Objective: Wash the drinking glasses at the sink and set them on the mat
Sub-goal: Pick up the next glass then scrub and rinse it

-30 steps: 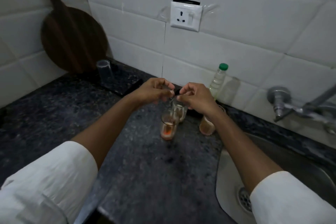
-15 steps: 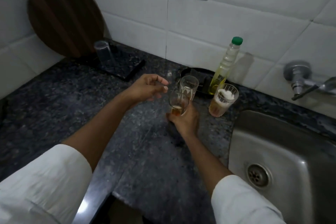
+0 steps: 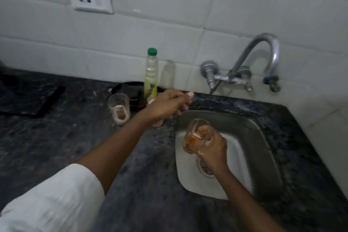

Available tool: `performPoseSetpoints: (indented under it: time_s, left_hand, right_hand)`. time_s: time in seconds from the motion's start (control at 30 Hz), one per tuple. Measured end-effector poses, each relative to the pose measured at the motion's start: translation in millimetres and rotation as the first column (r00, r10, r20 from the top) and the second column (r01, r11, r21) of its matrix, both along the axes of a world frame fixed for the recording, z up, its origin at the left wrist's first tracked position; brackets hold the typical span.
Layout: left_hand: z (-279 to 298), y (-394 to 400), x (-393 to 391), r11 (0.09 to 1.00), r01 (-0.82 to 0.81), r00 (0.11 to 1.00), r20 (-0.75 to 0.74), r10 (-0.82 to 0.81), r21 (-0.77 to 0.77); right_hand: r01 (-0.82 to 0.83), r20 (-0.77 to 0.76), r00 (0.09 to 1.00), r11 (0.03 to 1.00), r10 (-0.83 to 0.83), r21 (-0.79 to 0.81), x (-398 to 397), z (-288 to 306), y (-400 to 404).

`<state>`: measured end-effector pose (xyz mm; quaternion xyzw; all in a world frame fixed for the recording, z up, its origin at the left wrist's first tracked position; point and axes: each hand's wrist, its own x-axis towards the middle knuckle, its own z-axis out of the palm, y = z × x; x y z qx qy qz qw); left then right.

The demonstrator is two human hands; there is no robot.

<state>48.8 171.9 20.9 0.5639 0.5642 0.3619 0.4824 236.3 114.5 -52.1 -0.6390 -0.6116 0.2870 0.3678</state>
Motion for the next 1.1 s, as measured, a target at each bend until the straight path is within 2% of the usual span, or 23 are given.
performPoseSetpoints:
  time_s: [0.07,0.13,0.2,0.37,0.5,0.73,1.1]
  left_hand:
    - [-5,19,36,0.997,0.011,0.983,-0.182,0.003,0.078]
    - [-9,39,66,0.989,0.052,0.899,-0.438,0.015,0.141]
    - [-12,61,90,0.987,0.023,0.826,-0.559,0.071,0.159]
    - [-17,91,128,0.959,-0.195,0.787,-0.551,0.279,0.207]
    - [-16,100,137,0.904,-0.351,0.673,-0.606,0.424,0.243]
    - [-21,105,141,0.885,-0.36,0.624,-0.628,0.465,0.297]
    - [-34,115,127,0.887,-0.375,0.759,-0.46,0.461,0.27]
  right_hand:
    - [0.054,0.022,0.998,0.998,-0.053,-0.02,35,9,7]
    - [0.085,0.011,0.996,0.996,-0.085,-0.036,64,16,17]
    - [0.11,-0.023,0.993,0.992,-0.112,-0.064,88,20,29]
    - [0.116,-0.124,0.983,0.978,-0.138,-0.171,127,0,56]
    - [0.069,-0.115,0.989,0.985,-0.087,-0.156,132,1,70]
    - [-0.002,-0.103,0.995,0.992,-0.012,-0.128,138,20,97]
    - [-0.006,-0.086,0.996,0.997,-0.001,-0.079,130,25,103]
